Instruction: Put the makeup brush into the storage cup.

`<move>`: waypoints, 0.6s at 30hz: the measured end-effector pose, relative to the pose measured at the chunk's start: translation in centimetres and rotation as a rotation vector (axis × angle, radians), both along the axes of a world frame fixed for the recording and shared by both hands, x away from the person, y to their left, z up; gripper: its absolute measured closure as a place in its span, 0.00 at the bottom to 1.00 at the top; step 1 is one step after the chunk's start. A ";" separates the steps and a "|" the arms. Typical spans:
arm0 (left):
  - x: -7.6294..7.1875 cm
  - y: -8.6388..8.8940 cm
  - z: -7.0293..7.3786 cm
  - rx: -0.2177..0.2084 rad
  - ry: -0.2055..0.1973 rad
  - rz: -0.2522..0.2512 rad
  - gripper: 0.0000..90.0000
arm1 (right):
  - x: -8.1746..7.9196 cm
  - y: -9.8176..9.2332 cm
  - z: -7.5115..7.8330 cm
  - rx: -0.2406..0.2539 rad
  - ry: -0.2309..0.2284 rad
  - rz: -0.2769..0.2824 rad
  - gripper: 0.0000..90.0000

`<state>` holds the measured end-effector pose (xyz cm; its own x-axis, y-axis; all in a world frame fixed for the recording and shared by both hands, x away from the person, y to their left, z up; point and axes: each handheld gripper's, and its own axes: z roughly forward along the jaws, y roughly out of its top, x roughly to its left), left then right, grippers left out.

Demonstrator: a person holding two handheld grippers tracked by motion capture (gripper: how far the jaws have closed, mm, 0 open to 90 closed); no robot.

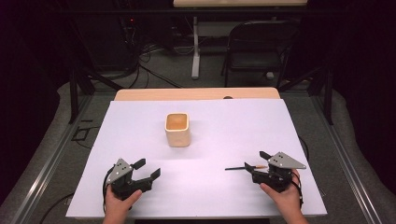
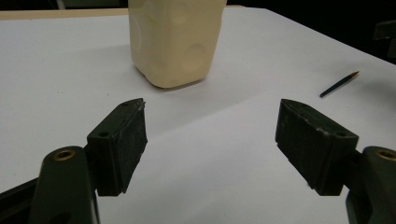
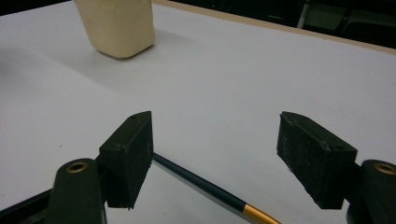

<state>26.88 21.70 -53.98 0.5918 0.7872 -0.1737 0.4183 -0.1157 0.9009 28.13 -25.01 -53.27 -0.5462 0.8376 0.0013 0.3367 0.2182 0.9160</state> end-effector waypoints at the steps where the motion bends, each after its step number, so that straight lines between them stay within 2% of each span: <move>1: 0.0 0.0 -0.1 0.003 0.000 -0.001 0.28 | 0.0 0.0 -0.1 -0.005 0.009 0.010 0.30; 6: -0.2 0.1 -0.1 0.006 0.003 -0.001 0.28 | 0.3 0.0 -0.2 -0.009 0.042 0.011 0.30; 11: -0.3 0.2 -0.1 0.005 0.006 0.004 0.28 | 0.5 0.3 0.0 0.001 0.056 0.012 0.30; 18: -0.4 0.1 -0.2 0.011 0.009 -0.003 0.28 | 0.9 0.4 -0.1 -0.010 0.127 0.004 0.32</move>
